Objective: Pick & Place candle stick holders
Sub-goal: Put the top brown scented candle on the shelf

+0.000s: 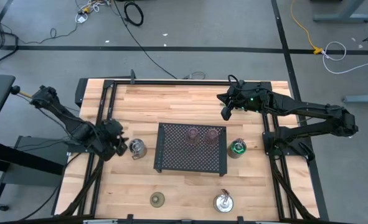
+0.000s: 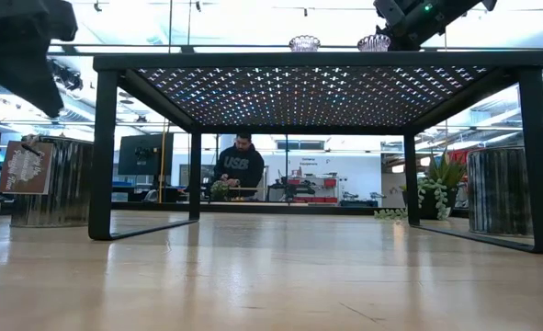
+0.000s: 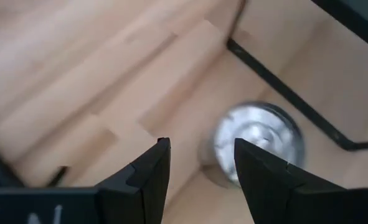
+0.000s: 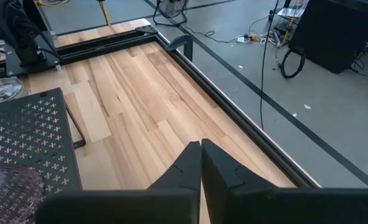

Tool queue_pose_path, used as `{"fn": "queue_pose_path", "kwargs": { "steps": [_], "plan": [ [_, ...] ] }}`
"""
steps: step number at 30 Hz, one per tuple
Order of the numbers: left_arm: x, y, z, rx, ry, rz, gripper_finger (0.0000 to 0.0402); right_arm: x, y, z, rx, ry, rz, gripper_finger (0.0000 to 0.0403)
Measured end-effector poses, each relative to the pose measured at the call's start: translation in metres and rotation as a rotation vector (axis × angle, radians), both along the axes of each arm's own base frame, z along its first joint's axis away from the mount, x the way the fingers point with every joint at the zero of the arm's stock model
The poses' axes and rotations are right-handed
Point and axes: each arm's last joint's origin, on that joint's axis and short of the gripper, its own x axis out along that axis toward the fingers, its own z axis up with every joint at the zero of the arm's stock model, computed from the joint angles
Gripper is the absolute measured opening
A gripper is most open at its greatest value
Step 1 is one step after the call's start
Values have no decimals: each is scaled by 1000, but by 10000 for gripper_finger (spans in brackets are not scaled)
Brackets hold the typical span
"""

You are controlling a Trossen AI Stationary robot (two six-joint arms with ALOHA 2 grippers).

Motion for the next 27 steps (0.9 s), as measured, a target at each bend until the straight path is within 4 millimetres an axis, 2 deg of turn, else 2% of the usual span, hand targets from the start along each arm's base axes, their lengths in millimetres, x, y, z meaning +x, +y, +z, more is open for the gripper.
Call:
{"fn": "queue_pose_path", "kwargs": {
  "steps": [3, 10, 20, 27],
  "plan": [
    [-2, -6, -11, -13, 22, -43, 181, 0, 0, 0, 1, -1, 0, 13],
    [-4, -7, -27, -22, 2, 14, 181, 0, 0, 1, 6, -15, -6, 13],
    [3, -30, -25, -63, -86, -253, 181, 0, 0, 1, 12, -19, -10, 13],
    [1, -33, -26, -102, -59, -291, 193, 1, 0, 1, 19, -30, -15, 13]
  ]
}}
